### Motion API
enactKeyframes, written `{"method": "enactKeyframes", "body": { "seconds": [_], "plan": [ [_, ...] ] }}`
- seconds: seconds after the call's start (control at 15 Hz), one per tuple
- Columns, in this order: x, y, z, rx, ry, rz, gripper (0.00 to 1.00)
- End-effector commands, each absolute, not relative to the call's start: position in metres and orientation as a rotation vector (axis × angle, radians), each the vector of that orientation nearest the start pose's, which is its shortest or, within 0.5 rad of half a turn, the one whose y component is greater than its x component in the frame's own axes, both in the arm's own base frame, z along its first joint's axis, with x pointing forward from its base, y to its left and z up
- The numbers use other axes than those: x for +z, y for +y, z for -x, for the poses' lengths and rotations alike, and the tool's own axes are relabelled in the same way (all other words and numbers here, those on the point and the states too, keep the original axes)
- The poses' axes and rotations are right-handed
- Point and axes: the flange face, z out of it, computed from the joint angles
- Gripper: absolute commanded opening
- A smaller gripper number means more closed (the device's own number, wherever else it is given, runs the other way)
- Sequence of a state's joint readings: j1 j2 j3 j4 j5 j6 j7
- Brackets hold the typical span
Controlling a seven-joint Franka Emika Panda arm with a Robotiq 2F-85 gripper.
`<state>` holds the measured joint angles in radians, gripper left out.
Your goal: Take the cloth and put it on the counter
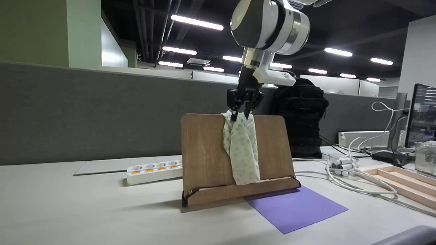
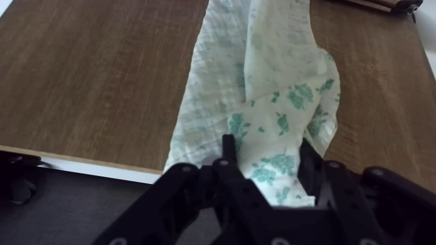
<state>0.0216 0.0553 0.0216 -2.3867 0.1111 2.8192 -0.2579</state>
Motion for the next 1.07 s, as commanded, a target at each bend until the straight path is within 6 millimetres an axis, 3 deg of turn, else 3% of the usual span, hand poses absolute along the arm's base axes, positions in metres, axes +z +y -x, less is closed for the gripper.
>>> {"method": "enactKeyframes", "body": {
  "seconds": [0.0,0.13,0.27,0.6,1.0],
  "plan": [
    [0.346,0.019,-0.532,-0.599,-0.284,3.034,0.18],
    [0.35,0.016,-0.526,-0.573,-0.286,3.034,0.04],
    [0.353,0.012,-0.516,-0.489,-0.319,3.041,0.0],
    [0.363,0.006,-0.464,-0.171,-0.606,2.925,0.01],
    [0.37,-0.009,-0.416,0.095,-0.803,2.827,0.01]
  ]
}}
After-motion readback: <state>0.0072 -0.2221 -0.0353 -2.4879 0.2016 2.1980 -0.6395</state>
